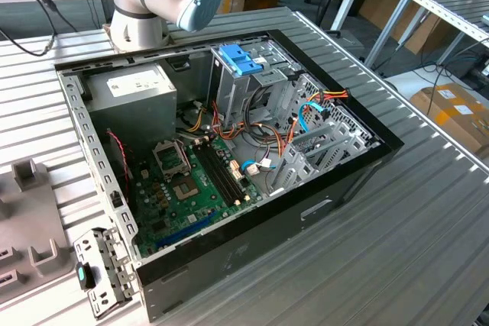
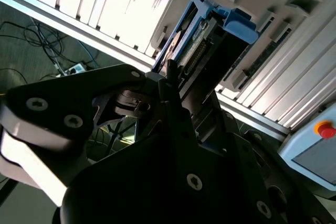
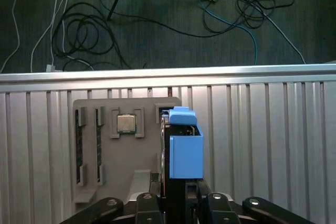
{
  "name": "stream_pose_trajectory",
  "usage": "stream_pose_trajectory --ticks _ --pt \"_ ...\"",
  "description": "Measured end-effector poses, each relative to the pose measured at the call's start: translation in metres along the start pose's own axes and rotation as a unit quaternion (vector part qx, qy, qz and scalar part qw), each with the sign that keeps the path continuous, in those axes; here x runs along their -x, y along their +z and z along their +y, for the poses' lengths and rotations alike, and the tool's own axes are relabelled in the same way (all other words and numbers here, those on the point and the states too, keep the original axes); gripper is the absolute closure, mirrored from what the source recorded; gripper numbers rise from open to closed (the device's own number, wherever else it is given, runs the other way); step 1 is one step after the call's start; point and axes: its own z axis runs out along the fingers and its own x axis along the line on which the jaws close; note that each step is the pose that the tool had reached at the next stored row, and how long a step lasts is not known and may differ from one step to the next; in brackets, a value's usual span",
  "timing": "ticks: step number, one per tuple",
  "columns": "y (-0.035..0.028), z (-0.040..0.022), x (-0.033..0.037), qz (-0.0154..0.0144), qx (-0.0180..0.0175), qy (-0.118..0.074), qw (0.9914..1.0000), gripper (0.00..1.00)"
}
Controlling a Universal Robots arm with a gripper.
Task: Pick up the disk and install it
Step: 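Pick up the disk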
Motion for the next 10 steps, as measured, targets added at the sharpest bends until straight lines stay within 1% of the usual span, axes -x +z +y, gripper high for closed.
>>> stream_pose_trajectory --ticks 6,10 --pt "-0.0048 0.0001 0.0001 0.0 0.0 0.0 1.0 0.65" --pt "-0.0051 0.0001 0.0001 0.0 0.0 0.0 1.0 0.65"
